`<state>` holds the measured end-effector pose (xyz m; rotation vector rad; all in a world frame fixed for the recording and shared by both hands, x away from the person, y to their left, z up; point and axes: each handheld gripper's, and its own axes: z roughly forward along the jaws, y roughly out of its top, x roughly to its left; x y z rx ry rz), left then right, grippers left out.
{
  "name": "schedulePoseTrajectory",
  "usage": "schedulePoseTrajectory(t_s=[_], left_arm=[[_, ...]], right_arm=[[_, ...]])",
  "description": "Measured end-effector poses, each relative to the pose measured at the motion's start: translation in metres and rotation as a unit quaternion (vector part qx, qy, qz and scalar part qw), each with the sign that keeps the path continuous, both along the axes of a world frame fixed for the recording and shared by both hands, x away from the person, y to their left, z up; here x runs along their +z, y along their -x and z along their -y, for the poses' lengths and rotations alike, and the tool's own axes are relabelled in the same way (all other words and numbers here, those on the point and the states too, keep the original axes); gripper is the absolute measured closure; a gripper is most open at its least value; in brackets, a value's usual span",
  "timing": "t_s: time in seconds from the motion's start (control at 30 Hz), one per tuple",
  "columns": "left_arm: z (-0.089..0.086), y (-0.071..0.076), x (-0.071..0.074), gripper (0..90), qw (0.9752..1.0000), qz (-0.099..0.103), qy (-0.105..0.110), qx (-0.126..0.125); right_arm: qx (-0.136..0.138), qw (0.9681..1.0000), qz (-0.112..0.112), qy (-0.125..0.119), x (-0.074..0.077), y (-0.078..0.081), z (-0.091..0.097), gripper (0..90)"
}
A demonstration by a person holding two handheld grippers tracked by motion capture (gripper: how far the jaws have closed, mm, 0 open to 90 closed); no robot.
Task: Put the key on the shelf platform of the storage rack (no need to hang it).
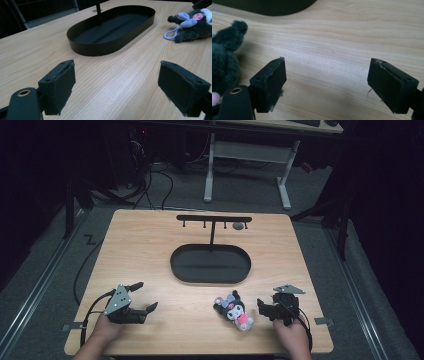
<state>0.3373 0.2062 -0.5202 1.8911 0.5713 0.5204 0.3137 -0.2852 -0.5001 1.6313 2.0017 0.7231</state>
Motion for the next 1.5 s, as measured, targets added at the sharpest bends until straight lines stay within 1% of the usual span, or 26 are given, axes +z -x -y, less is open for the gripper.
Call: schedulePoseTrajectory(t_s=[0.03,0.07,0.1,0.13,0.17,0.2,0.27,0.3,0.37,0.47,0.5,0.67,0.83,0.87,0.93,1.0,1.07,1.17,1.23,1.27,1.3,1.33,1.37,1.4,1.43,1.5], left_arm=[[0.000,0.000,0.000,15.4,1.0000,0.000,0.000,-0.001],[0.000,0.001,0.000,15.4,1.0000,0.004,-0.001,-0.006],[0.000,0.001,0.000,15.4,1.0000,0.004,-0.001,-0.006],[0.000,0.000,0.000,15.4,0.9999,0.003,0.000,-0.010],[0.000,0.000,0.000,15.4,0.9999,0.003,0.000,-0.010],[0.001,-0.001,0.000,15.4,0.9999,-0.001,0.002,-0.011],[0.000,-0.002,0.000,15.4,0.9999,-0.004,0.002,-0.011],[0.000,-0.002,0.000,15.4,1.0000,-0.004,0.003,-0.008],[0.000,-0.002,0.000,15.4,0.9999,-0.005,0.005,-0.008],[0.000,-0.001,0.000,15.4,0.9999,-0.002,0.004,-0.012],[0.000,-0.001,0.000,15.4,0.9999,0.000,0.005,-0.015],[-0.003,0.000,0.001,15.4,0.9998,-0.001,0.009,-0.017],[-0.003,0.000,0.000,15.4,0.9998,0.000,0.012,-0.018],[-0.003,0.001,0.000,15.4,0.9997,0.002,0.011,-0.020],[-0.004,0.001,0.000,15.4,0.9997,0.003,0.013,-0.022],[-0.006,0.002,0.000,15.4,0.9997,0.004,0.017,-0.018],[-0.006,0.002,0.000,15.4,0.9997,0.004,0.018,-0.017],[-0.005,0.002,0.000,15.4,0.9997,0.006,0.016,-0.015],[-0.005,0.002,0.000,15.4,0.9998,0.007,0.015,-0.016],[-0.005,0.002,0.000,15.3,0.9998,0.007,0.015,-0.016],[-0.005,0.002,0.000,15.4,0.9997,0.007,0.014,-0.016],[-0.005,0.002,0.000,15.4,0.9997,0.007,0.014,-0.016],[-0.005,0.002,0.000,15.4,0.9997,0.006,0.015,-0.017],[-0.005,0.002,0.000,15.4,0.9997,0.005,0.015,-0.018],[-0.005,0.002,0.000,15.4,0.9997,0.005,0.015,-0.017],[-0.004,0.002,0.000,15.4,0.9997,0.005,0.016,-0.016]], right_arm=[[0.000,1.0000,0.000,0.000,0.000,0.000,0.000,15.8],[0.002,0.9999,-0.011,0.009,0.002,-0.001,-0.001,15.5],[0.002,0.9999,-0.011,0.009,0.002,-0.001,-0.001,15.5],[0.003,0.9997,-0.018,0.018,0.005,-0.001,-0.001,15.8],[0.003,0.9997,-0.018,0.018,0.005,-0.001,-0.001,15.8],[0.004,0.9996,-0.023,0.018,0.009,-0.001,-0.002,15.6],[0.007,0.9995,-0.025,0.018,0.012,-0.002,-0.002,15.6],[0.009,0.9995,-0.026,0.017,0.013,-0.001,-0.003,15.4],[0.013,0.9994,-0.030,0.012,0.014,-0.001,-0.001,14.9],[0.007,0.9989,-0.040,0.024,0.016,-0.002,-0.001,15.5],[0.006,0.9988,-0.043,0.024,0.017,-0.002,-0.002,15.5],[0.012,0.9984,-0.044,0.034,0.022,-0.003,-0.003,15.4],[0.013,0.9979,-0.055,0.033,0.025,-0.006,-0.003,15.0],[0.011,0.9974,-0.065,0.030,0.026,-0.008,0.000,15.2],[0.010,0.9973,-0.066,0.028,0.026,-0.009,0.000,15.2],[0.011,0.9965,-0.079,0.023,0.027,-0.012,0.004,15.4],[0.013,0.9963,-0.082,0.023,0.027,-0.013,0.004,15.4],[0.030,0.9944,-0.095,0.036,0.029,-0.016,-0.001,15.0],[0.035,0.9932,-0.103,0.041,0.029,-0.018,-0.003,15.0],[0.035,0.9932,-0.103,0.041,0.029,-0.018,-0.003,15.0],[0.044,0.9913,-0.116,0.044,0.028,-0.020,-0.006,15.1],[0.050,0.9900,-0.124,0.046,0.028,-0.021,-0.008,15.2],[0.050,0.9900,-0.124,0.046,0.028,-0.021,-0.008,15.2],[0.056,0.9887,-0.130,0.048,0.028,-0.022,-0.010,15.2],[0.069,0.9849,-0.149,0.054,0.027,-0.027,-0.013,15.3],[0.073,0.9827,-0.159,0.061,0.028,-0.029,-0.017,15.6]])
